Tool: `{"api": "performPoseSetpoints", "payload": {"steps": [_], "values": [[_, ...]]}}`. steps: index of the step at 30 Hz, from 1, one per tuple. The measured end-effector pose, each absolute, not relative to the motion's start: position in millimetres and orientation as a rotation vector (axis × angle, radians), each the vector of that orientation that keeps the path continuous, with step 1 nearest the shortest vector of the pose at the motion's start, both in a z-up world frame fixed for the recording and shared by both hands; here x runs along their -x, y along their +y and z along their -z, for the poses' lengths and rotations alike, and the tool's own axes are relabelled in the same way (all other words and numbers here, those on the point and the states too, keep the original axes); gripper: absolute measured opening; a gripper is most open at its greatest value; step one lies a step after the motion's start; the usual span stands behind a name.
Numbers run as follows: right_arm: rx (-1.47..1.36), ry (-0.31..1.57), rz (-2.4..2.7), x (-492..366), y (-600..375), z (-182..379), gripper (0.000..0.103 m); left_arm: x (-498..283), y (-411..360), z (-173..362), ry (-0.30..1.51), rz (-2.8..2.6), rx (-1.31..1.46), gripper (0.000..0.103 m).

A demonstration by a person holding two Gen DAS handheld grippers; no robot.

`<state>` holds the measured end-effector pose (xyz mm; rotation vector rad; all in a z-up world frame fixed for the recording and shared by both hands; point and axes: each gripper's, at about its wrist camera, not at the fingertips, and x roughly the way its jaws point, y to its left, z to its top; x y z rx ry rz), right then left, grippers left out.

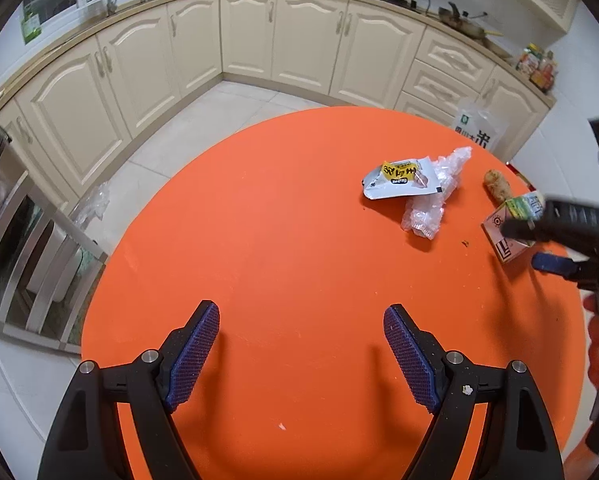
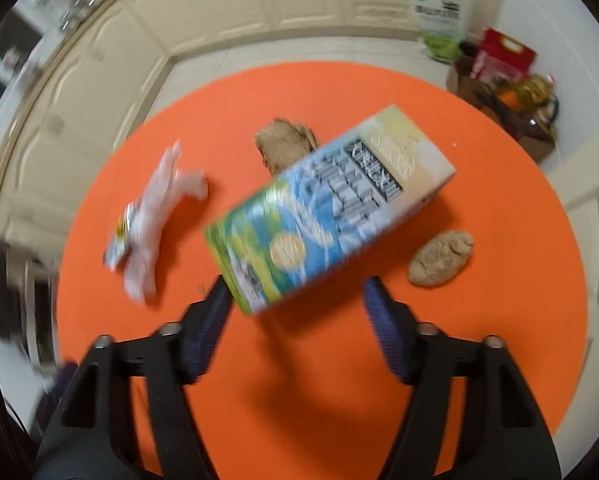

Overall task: Collect trash
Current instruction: 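Grasp the milk carton with the right tool and lift it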

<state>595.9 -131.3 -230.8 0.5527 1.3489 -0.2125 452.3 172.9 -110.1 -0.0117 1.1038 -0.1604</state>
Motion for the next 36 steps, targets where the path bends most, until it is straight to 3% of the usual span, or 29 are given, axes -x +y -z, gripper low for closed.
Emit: {"api": "performPoseSetpoints", "payload": {"steps": [17,26,29,32,34,36], "values": [[-0.701,1.368,0.402,-624.2,-163.0,239.2,0.078,-483.8,161.7,99.5,1.041,0.189,-0.114,0.081],[-0.779,1.352,0.495,-634.5,-196.1,247.4,0.088,-494.5,151.0,114.5,1.073,0.215,-0.121,0.081],[-0.740,1.363,0.487,-645.3,-189.9,249.8,0.098,-496.4,149.0,118.3,1.076,0.207,-0.128,0.081],[-0.725,1.329,0.453,-649.3,-182.5,245.8,0.090,-499.8,148.4,121.9,1.083,0.207,-0.131,0.081],[-0.690,1.338,0.437,-648.0,-177.3,244.1,0.074,-501.4,149.1,122.7,1.084,0.205,-0.132,0.081],[-0.661,1.337,0.405,-643.6,-172.3,242.0,0.068,-503.4,149.3,123.0,1.082,0.206,-0.128,0.081]]}}
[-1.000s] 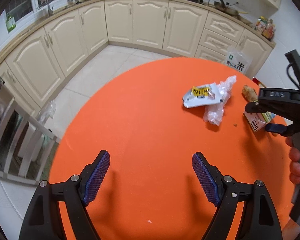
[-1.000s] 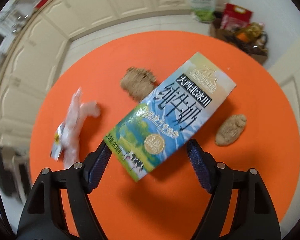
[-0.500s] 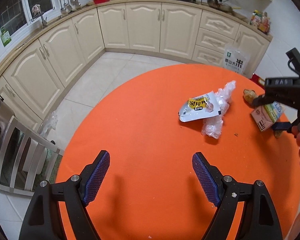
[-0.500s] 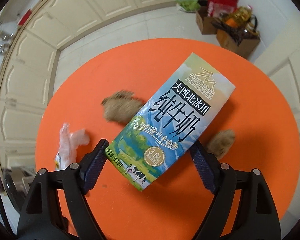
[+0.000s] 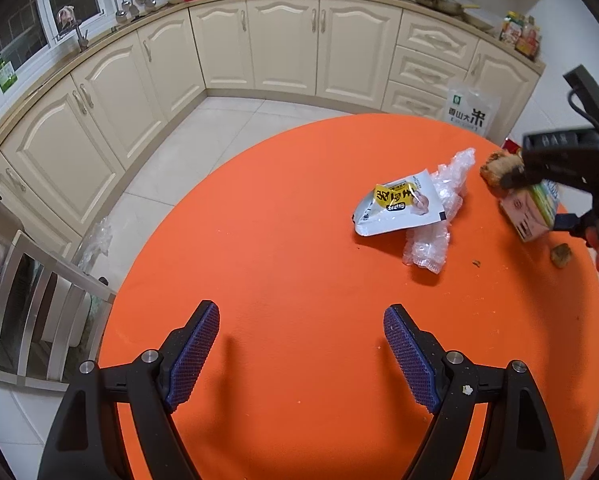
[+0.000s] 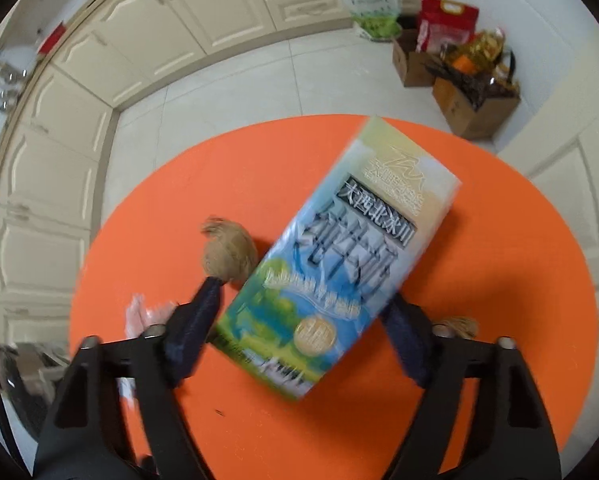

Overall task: Collect trash
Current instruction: 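Grasp the milk carton with the right tool and lift it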

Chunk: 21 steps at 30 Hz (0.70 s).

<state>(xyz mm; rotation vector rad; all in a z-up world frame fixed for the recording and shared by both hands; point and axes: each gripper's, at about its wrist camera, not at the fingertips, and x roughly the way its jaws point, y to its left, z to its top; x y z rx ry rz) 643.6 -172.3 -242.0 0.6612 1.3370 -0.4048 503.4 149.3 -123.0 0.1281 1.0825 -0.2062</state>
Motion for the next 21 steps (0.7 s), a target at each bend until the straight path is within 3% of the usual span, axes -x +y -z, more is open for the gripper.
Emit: {"api": "performPoseSetpoints", "payload": {"steps": [4,7,16,21], "values": [[-0.575,1.345,0.322,-635.1,-155.4,234.1,0.051,-503.4,147.6,121.3,1.082,0.214,-0.119,0.081],[-0.507,1.369,0.239,-620.1,-138.4,232.0,0.046,-502.6,145.4,117.2,1.068,0.206,-0.130,0.081],[-0.355,1.432,0.082,-565.8,-114.9,229.2,0.047,-512.0,138.6,115.2,1.050,0.199,-0.172,0.081],[-0.334,1.404,0.144,-580.9,-122.1,232.8,0.051,-527.3,134.5,121.0,1.072,0.214,-0.162,0.081]]}}
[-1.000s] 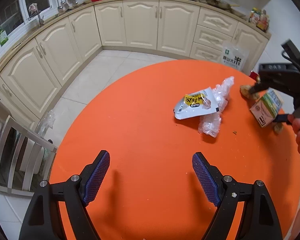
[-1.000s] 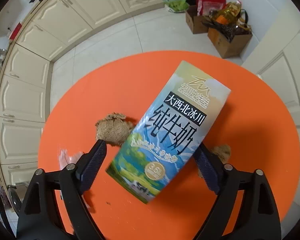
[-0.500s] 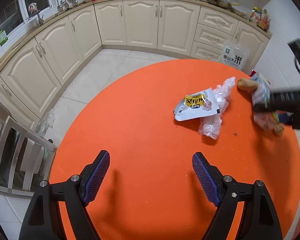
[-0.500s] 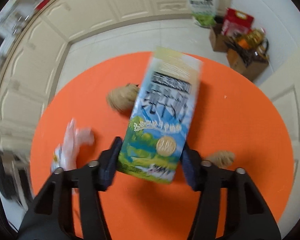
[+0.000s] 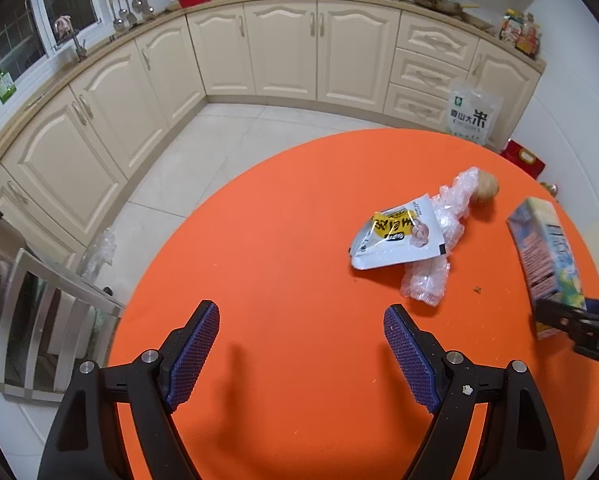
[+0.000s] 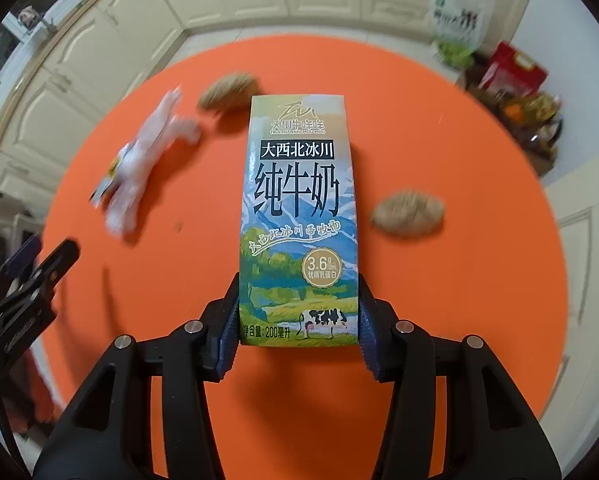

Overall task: Collect trash
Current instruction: 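Grasp the milk carton with the right tool and lift it, then grasp the white-and-yellow snack wrapper with the left tool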

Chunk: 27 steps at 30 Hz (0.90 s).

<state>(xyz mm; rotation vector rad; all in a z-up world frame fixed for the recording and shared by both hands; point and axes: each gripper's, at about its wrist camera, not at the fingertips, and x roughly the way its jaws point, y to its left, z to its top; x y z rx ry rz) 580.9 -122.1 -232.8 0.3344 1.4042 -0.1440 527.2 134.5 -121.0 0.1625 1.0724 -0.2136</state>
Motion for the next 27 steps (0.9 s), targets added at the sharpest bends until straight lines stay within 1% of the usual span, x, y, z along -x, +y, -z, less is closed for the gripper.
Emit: {"api": "performPoseSetpoints", "payload": {"steps": [1,2,3,5,8,11,18,20,21,23,24,25,27], "values": [[-0.324,1.406,0.139,-586.1,-119.6,235.0,0.059,-530.3,133.2,121.9,1.075,0.217,-0.166,0.081],[-0.315,1.392,0.135,-590.5,-116.2,234.4,0.061,-533.7,130.1,123.4,1.075,0.219,-0.175,0.081],[-0.298,1.382,0.139,-593.4,-112.8,234.0,0.059,-537.2,127.5,124.4,1.071,0.222,-0.180,0.081],[-0.256,1.365,0.142,-599.4,-108.0,235.0,0.061,-546.3,123.7,126.4,1.057,0.227,-0.181,0.081],[-0.190,1.343,0.150,-597.9,-103.5,233.5,0.048,-560.3,117.2,132.3,1.038,0.252,-0.177,0.080],[-0.193,1.331,0.117,-591.8,-97.9,231.3,0.048,-570.3,111.3,136.2,1.004,0.307,-0.178,0.079],[-0.161,1.313,0.101,-590.7,-101.0,236.1,0.050,-588.6,98.6,152.5,0.957,0.449,-0.217,0.081],[-0.154,1.308,0.100,-588.4,-98.8,235.6,0.050,-593.8,100.7,156.6,0.967,0.478,-0.195,0.081],[-0.155,1.306,0.097,-586.6,-98.0,235.4,0.050,-596.3,102.7,159.0,0.976,0.508,-0.173,0.078],[-0.161,1.304,0.093,-586.2,-98.9,235.7,0.050,-600.7,106.2,164.7,1.016,0.577,-0.118,0.067],[-0.164,1.302,0.091,-585.9,-98.9,235.5,0.050,-601.0,108.5,164.6,1.014,0.594,-0.104,0.052],[-0.165,1.302,0.089,-586.3,-99.7,235.3,0.050,-600.4,109.7,164.7,1.017,0.627,-0.100,0.027],[-0.163,1.303,0.089,-586.8,-100.1,235.3,0.050,-598.2,108.5,167.5,1.023,0.655,-0.119,0.025]]}}
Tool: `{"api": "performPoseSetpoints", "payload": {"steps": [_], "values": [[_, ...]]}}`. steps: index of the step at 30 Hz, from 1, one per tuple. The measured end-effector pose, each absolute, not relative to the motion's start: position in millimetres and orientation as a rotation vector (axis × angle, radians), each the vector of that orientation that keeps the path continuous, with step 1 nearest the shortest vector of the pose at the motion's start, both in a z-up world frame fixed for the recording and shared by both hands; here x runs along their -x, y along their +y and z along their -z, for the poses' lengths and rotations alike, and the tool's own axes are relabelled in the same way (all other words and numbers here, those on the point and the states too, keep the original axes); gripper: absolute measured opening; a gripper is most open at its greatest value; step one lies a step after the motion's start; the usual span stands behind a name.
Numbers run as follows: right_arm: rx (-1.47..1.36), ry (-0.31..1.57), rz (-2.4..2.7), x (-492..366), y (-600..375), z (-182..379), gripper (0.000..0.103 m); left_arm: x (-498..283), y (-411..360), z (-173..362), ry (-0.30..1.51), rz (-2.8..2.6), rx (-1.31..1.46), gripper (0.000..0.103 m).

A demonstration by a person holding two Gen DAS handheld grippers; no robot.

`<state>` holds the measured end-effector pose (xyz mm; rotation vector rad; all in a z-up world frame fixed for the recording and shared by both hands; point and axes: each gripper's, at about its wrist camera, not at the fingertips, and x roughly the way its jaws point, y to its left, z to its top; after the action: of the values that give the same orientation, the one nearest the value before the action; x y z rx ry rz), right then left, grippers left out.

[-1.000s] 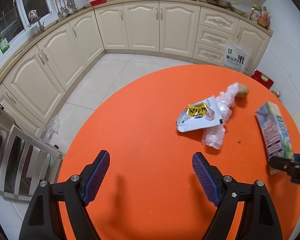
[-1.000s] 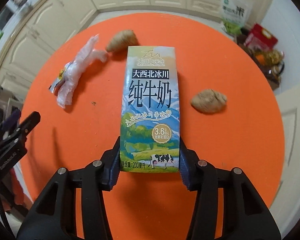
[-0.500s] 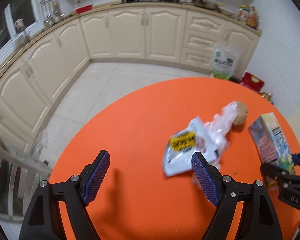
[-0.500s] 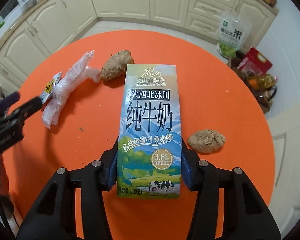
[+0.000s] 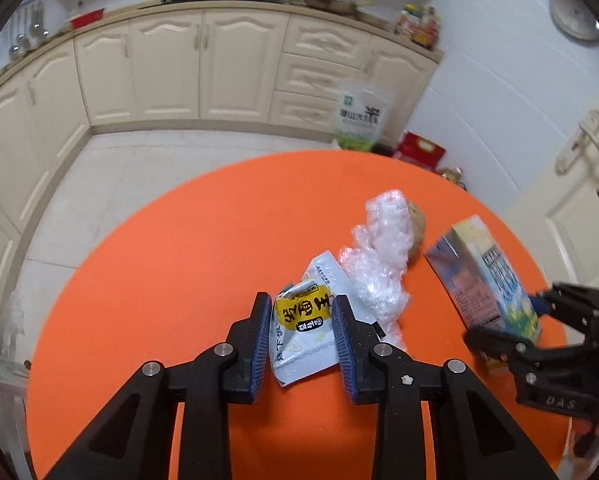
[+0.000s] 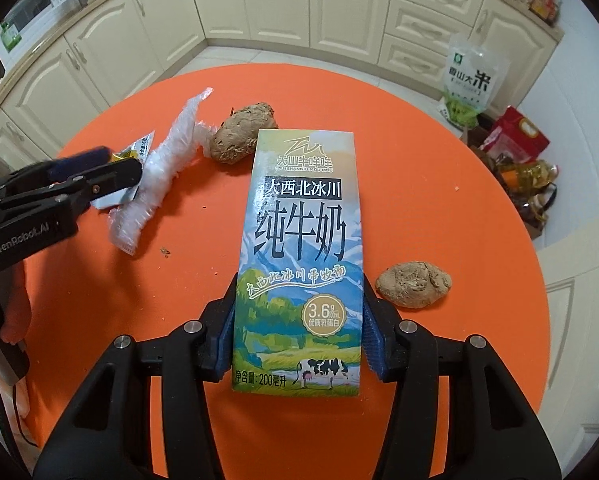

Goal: Collect trash

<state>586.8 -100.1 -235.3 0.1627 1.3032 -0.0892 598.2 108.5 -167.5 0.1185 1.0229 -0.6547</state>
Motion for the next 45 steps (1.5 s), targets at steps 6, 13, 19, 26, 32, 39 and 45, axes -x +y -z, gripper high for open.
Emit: {"api": "performPoseSetpoints", "payload": {"steps": [6,13,19,26,32,39,45], "values": [[-0.157,1.293,0.093,-583.2,-101.4,234.7,0.049,-584.9,115.9,170.3,1.013,0.684,-0.129,0.013],[-0.180,1.295,0.081,-581.6,-105.4,233.6,0.048,-554.3,138.1,158.0,1.042,0.645,-0.107,0.006],[-0.181,1.312,0.043,-568.5,-99.2,231.1,0.047,-551.0,122.3,144.1,1.125,0.658,-0.096,0.013],[-0.206,1.336,0.011,-541.1,-105.5,228.9,0.047,-552.7,118.4,136.9,1.194,0.705,-0.096,0.066],[-0.246,1.328,0.007,-537.7,-113.3,228.3,0.047,-551.4,93.0,142.8,1.119,0.642,-0.214,0.074],[-0.228,1.320,0.021,-543.2,-108.5,230.6,0.056,-532.6,78.6,143.1,1.009,0.624,-0.317,0.044],[-0.255,1.290,0.034,-534.9,-114.1,229.4,0.047,-527.2,101.9,137.0,1.026,0.655,-0.215,0.028]]}}
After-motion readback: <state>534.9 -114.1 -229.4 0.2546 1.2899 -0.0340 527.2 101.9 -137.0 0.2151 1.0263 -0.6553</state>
